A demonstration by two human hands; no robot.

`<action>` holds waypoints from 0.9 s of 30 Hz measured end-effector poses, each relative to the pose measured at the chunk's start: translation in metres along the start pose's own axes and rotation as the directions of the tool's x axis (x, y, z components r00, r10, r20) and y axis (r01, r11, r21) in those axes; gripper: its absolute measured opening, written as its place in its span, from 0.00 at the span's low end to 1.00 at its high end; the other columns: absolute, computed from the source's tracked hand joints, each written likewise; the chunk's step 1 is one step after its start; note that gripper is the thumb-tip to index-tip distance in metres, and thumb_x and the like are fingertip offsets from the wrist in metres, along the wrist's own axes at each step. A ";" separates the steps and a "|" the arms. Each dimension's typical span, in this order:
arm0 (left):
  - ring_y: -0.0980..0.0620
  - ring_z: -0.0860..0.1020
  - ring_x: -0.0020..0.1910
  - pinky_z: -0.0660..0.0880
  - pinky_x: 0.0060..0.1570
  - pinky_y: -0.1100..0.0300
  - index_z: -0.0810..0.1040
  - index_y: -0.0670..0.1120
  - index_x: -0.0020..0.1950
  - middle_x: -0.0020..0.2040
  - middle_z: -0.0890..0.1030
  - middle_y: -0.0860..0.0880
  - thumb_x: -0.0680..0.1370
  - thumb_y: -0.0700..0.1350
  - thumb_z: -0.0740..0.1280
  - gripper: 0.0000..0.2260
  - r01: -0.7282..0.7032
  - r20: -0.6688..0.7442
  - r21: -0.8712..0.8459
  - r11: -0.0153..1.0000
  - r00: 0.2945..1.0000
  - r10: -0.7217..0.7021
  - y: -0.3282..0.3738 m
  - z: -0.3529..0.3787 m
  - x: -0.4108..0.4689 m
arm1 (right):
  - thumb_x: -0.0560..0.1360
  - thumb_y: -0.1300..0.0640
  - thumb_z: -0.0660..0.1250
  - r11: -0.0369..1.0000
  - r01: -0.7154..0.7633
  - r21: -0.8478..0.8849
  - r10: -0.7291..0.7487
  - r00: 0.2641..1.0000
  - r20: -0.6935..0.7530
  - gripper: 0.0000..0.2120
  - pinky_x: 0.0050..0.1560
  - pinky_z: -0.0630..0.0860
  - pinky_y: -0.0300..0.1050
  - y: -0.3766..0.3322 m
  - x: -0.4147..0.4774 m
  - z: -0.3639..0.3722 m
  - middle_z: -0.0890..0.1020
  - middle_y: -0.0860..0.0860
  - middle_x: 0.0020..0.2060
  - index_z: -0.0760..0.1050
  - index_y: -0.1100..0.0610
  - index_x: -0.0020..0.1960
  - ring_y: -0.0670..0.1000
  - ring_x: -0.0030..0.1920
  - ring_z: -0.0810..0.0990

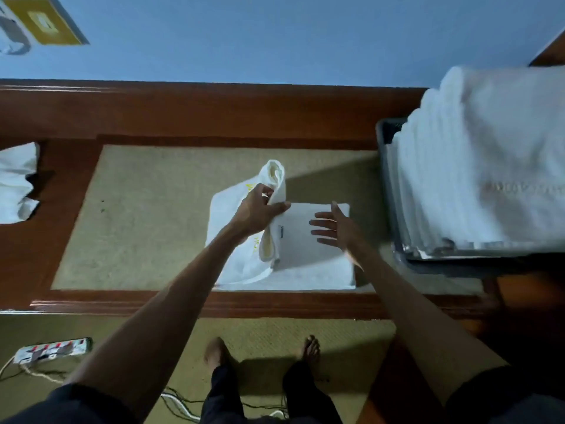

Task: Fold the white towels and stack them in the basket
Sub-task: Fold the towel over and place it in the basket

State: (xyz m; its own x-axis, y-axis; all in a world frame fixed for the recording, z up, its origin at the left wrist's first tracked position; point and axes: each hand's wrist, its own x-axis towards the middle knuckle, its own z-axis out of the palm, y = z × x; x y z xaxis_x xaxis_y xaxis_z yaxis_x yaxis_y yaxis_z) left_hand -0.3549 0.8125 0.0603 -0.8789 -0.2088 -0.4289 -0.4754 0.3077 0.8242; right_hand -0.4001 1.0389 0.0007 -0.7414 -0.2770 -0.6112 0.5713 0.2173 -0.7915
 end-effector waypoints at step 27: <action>0.37 0.74 0.62 0.75 0.59 0.41 0.65 0.40 0.71 0.64 0.73 0.39 0.72 0.49 0.80 0.35 0.433 -0.356 0.110 0.895 0.858 -0.371 -0.103 0.024 -0.004 | 0.77 0.65 0.71 0.925 -0.039 -0.377 -0.018 0.989 -0.145 0.21 0.36 0.73 0.38 0.061 0.005 -0.050 0.80 0.60 0.58 0.70 0.63 0.68 0.54 0.53 0.80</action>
State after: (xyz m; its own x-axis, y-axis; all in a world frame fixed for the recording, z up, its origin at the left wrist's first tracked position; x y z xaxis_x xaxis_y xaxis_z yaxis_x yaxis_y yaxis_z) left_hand -0.3032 0.8040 -0.0320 -0.5631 -0.6235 -0.5424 -0.8101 0.2867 0.5113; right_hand -0.3865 1.0976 -0.0504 -0.7949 -0.1420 -0.5899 0.4243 0.5650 -0.7077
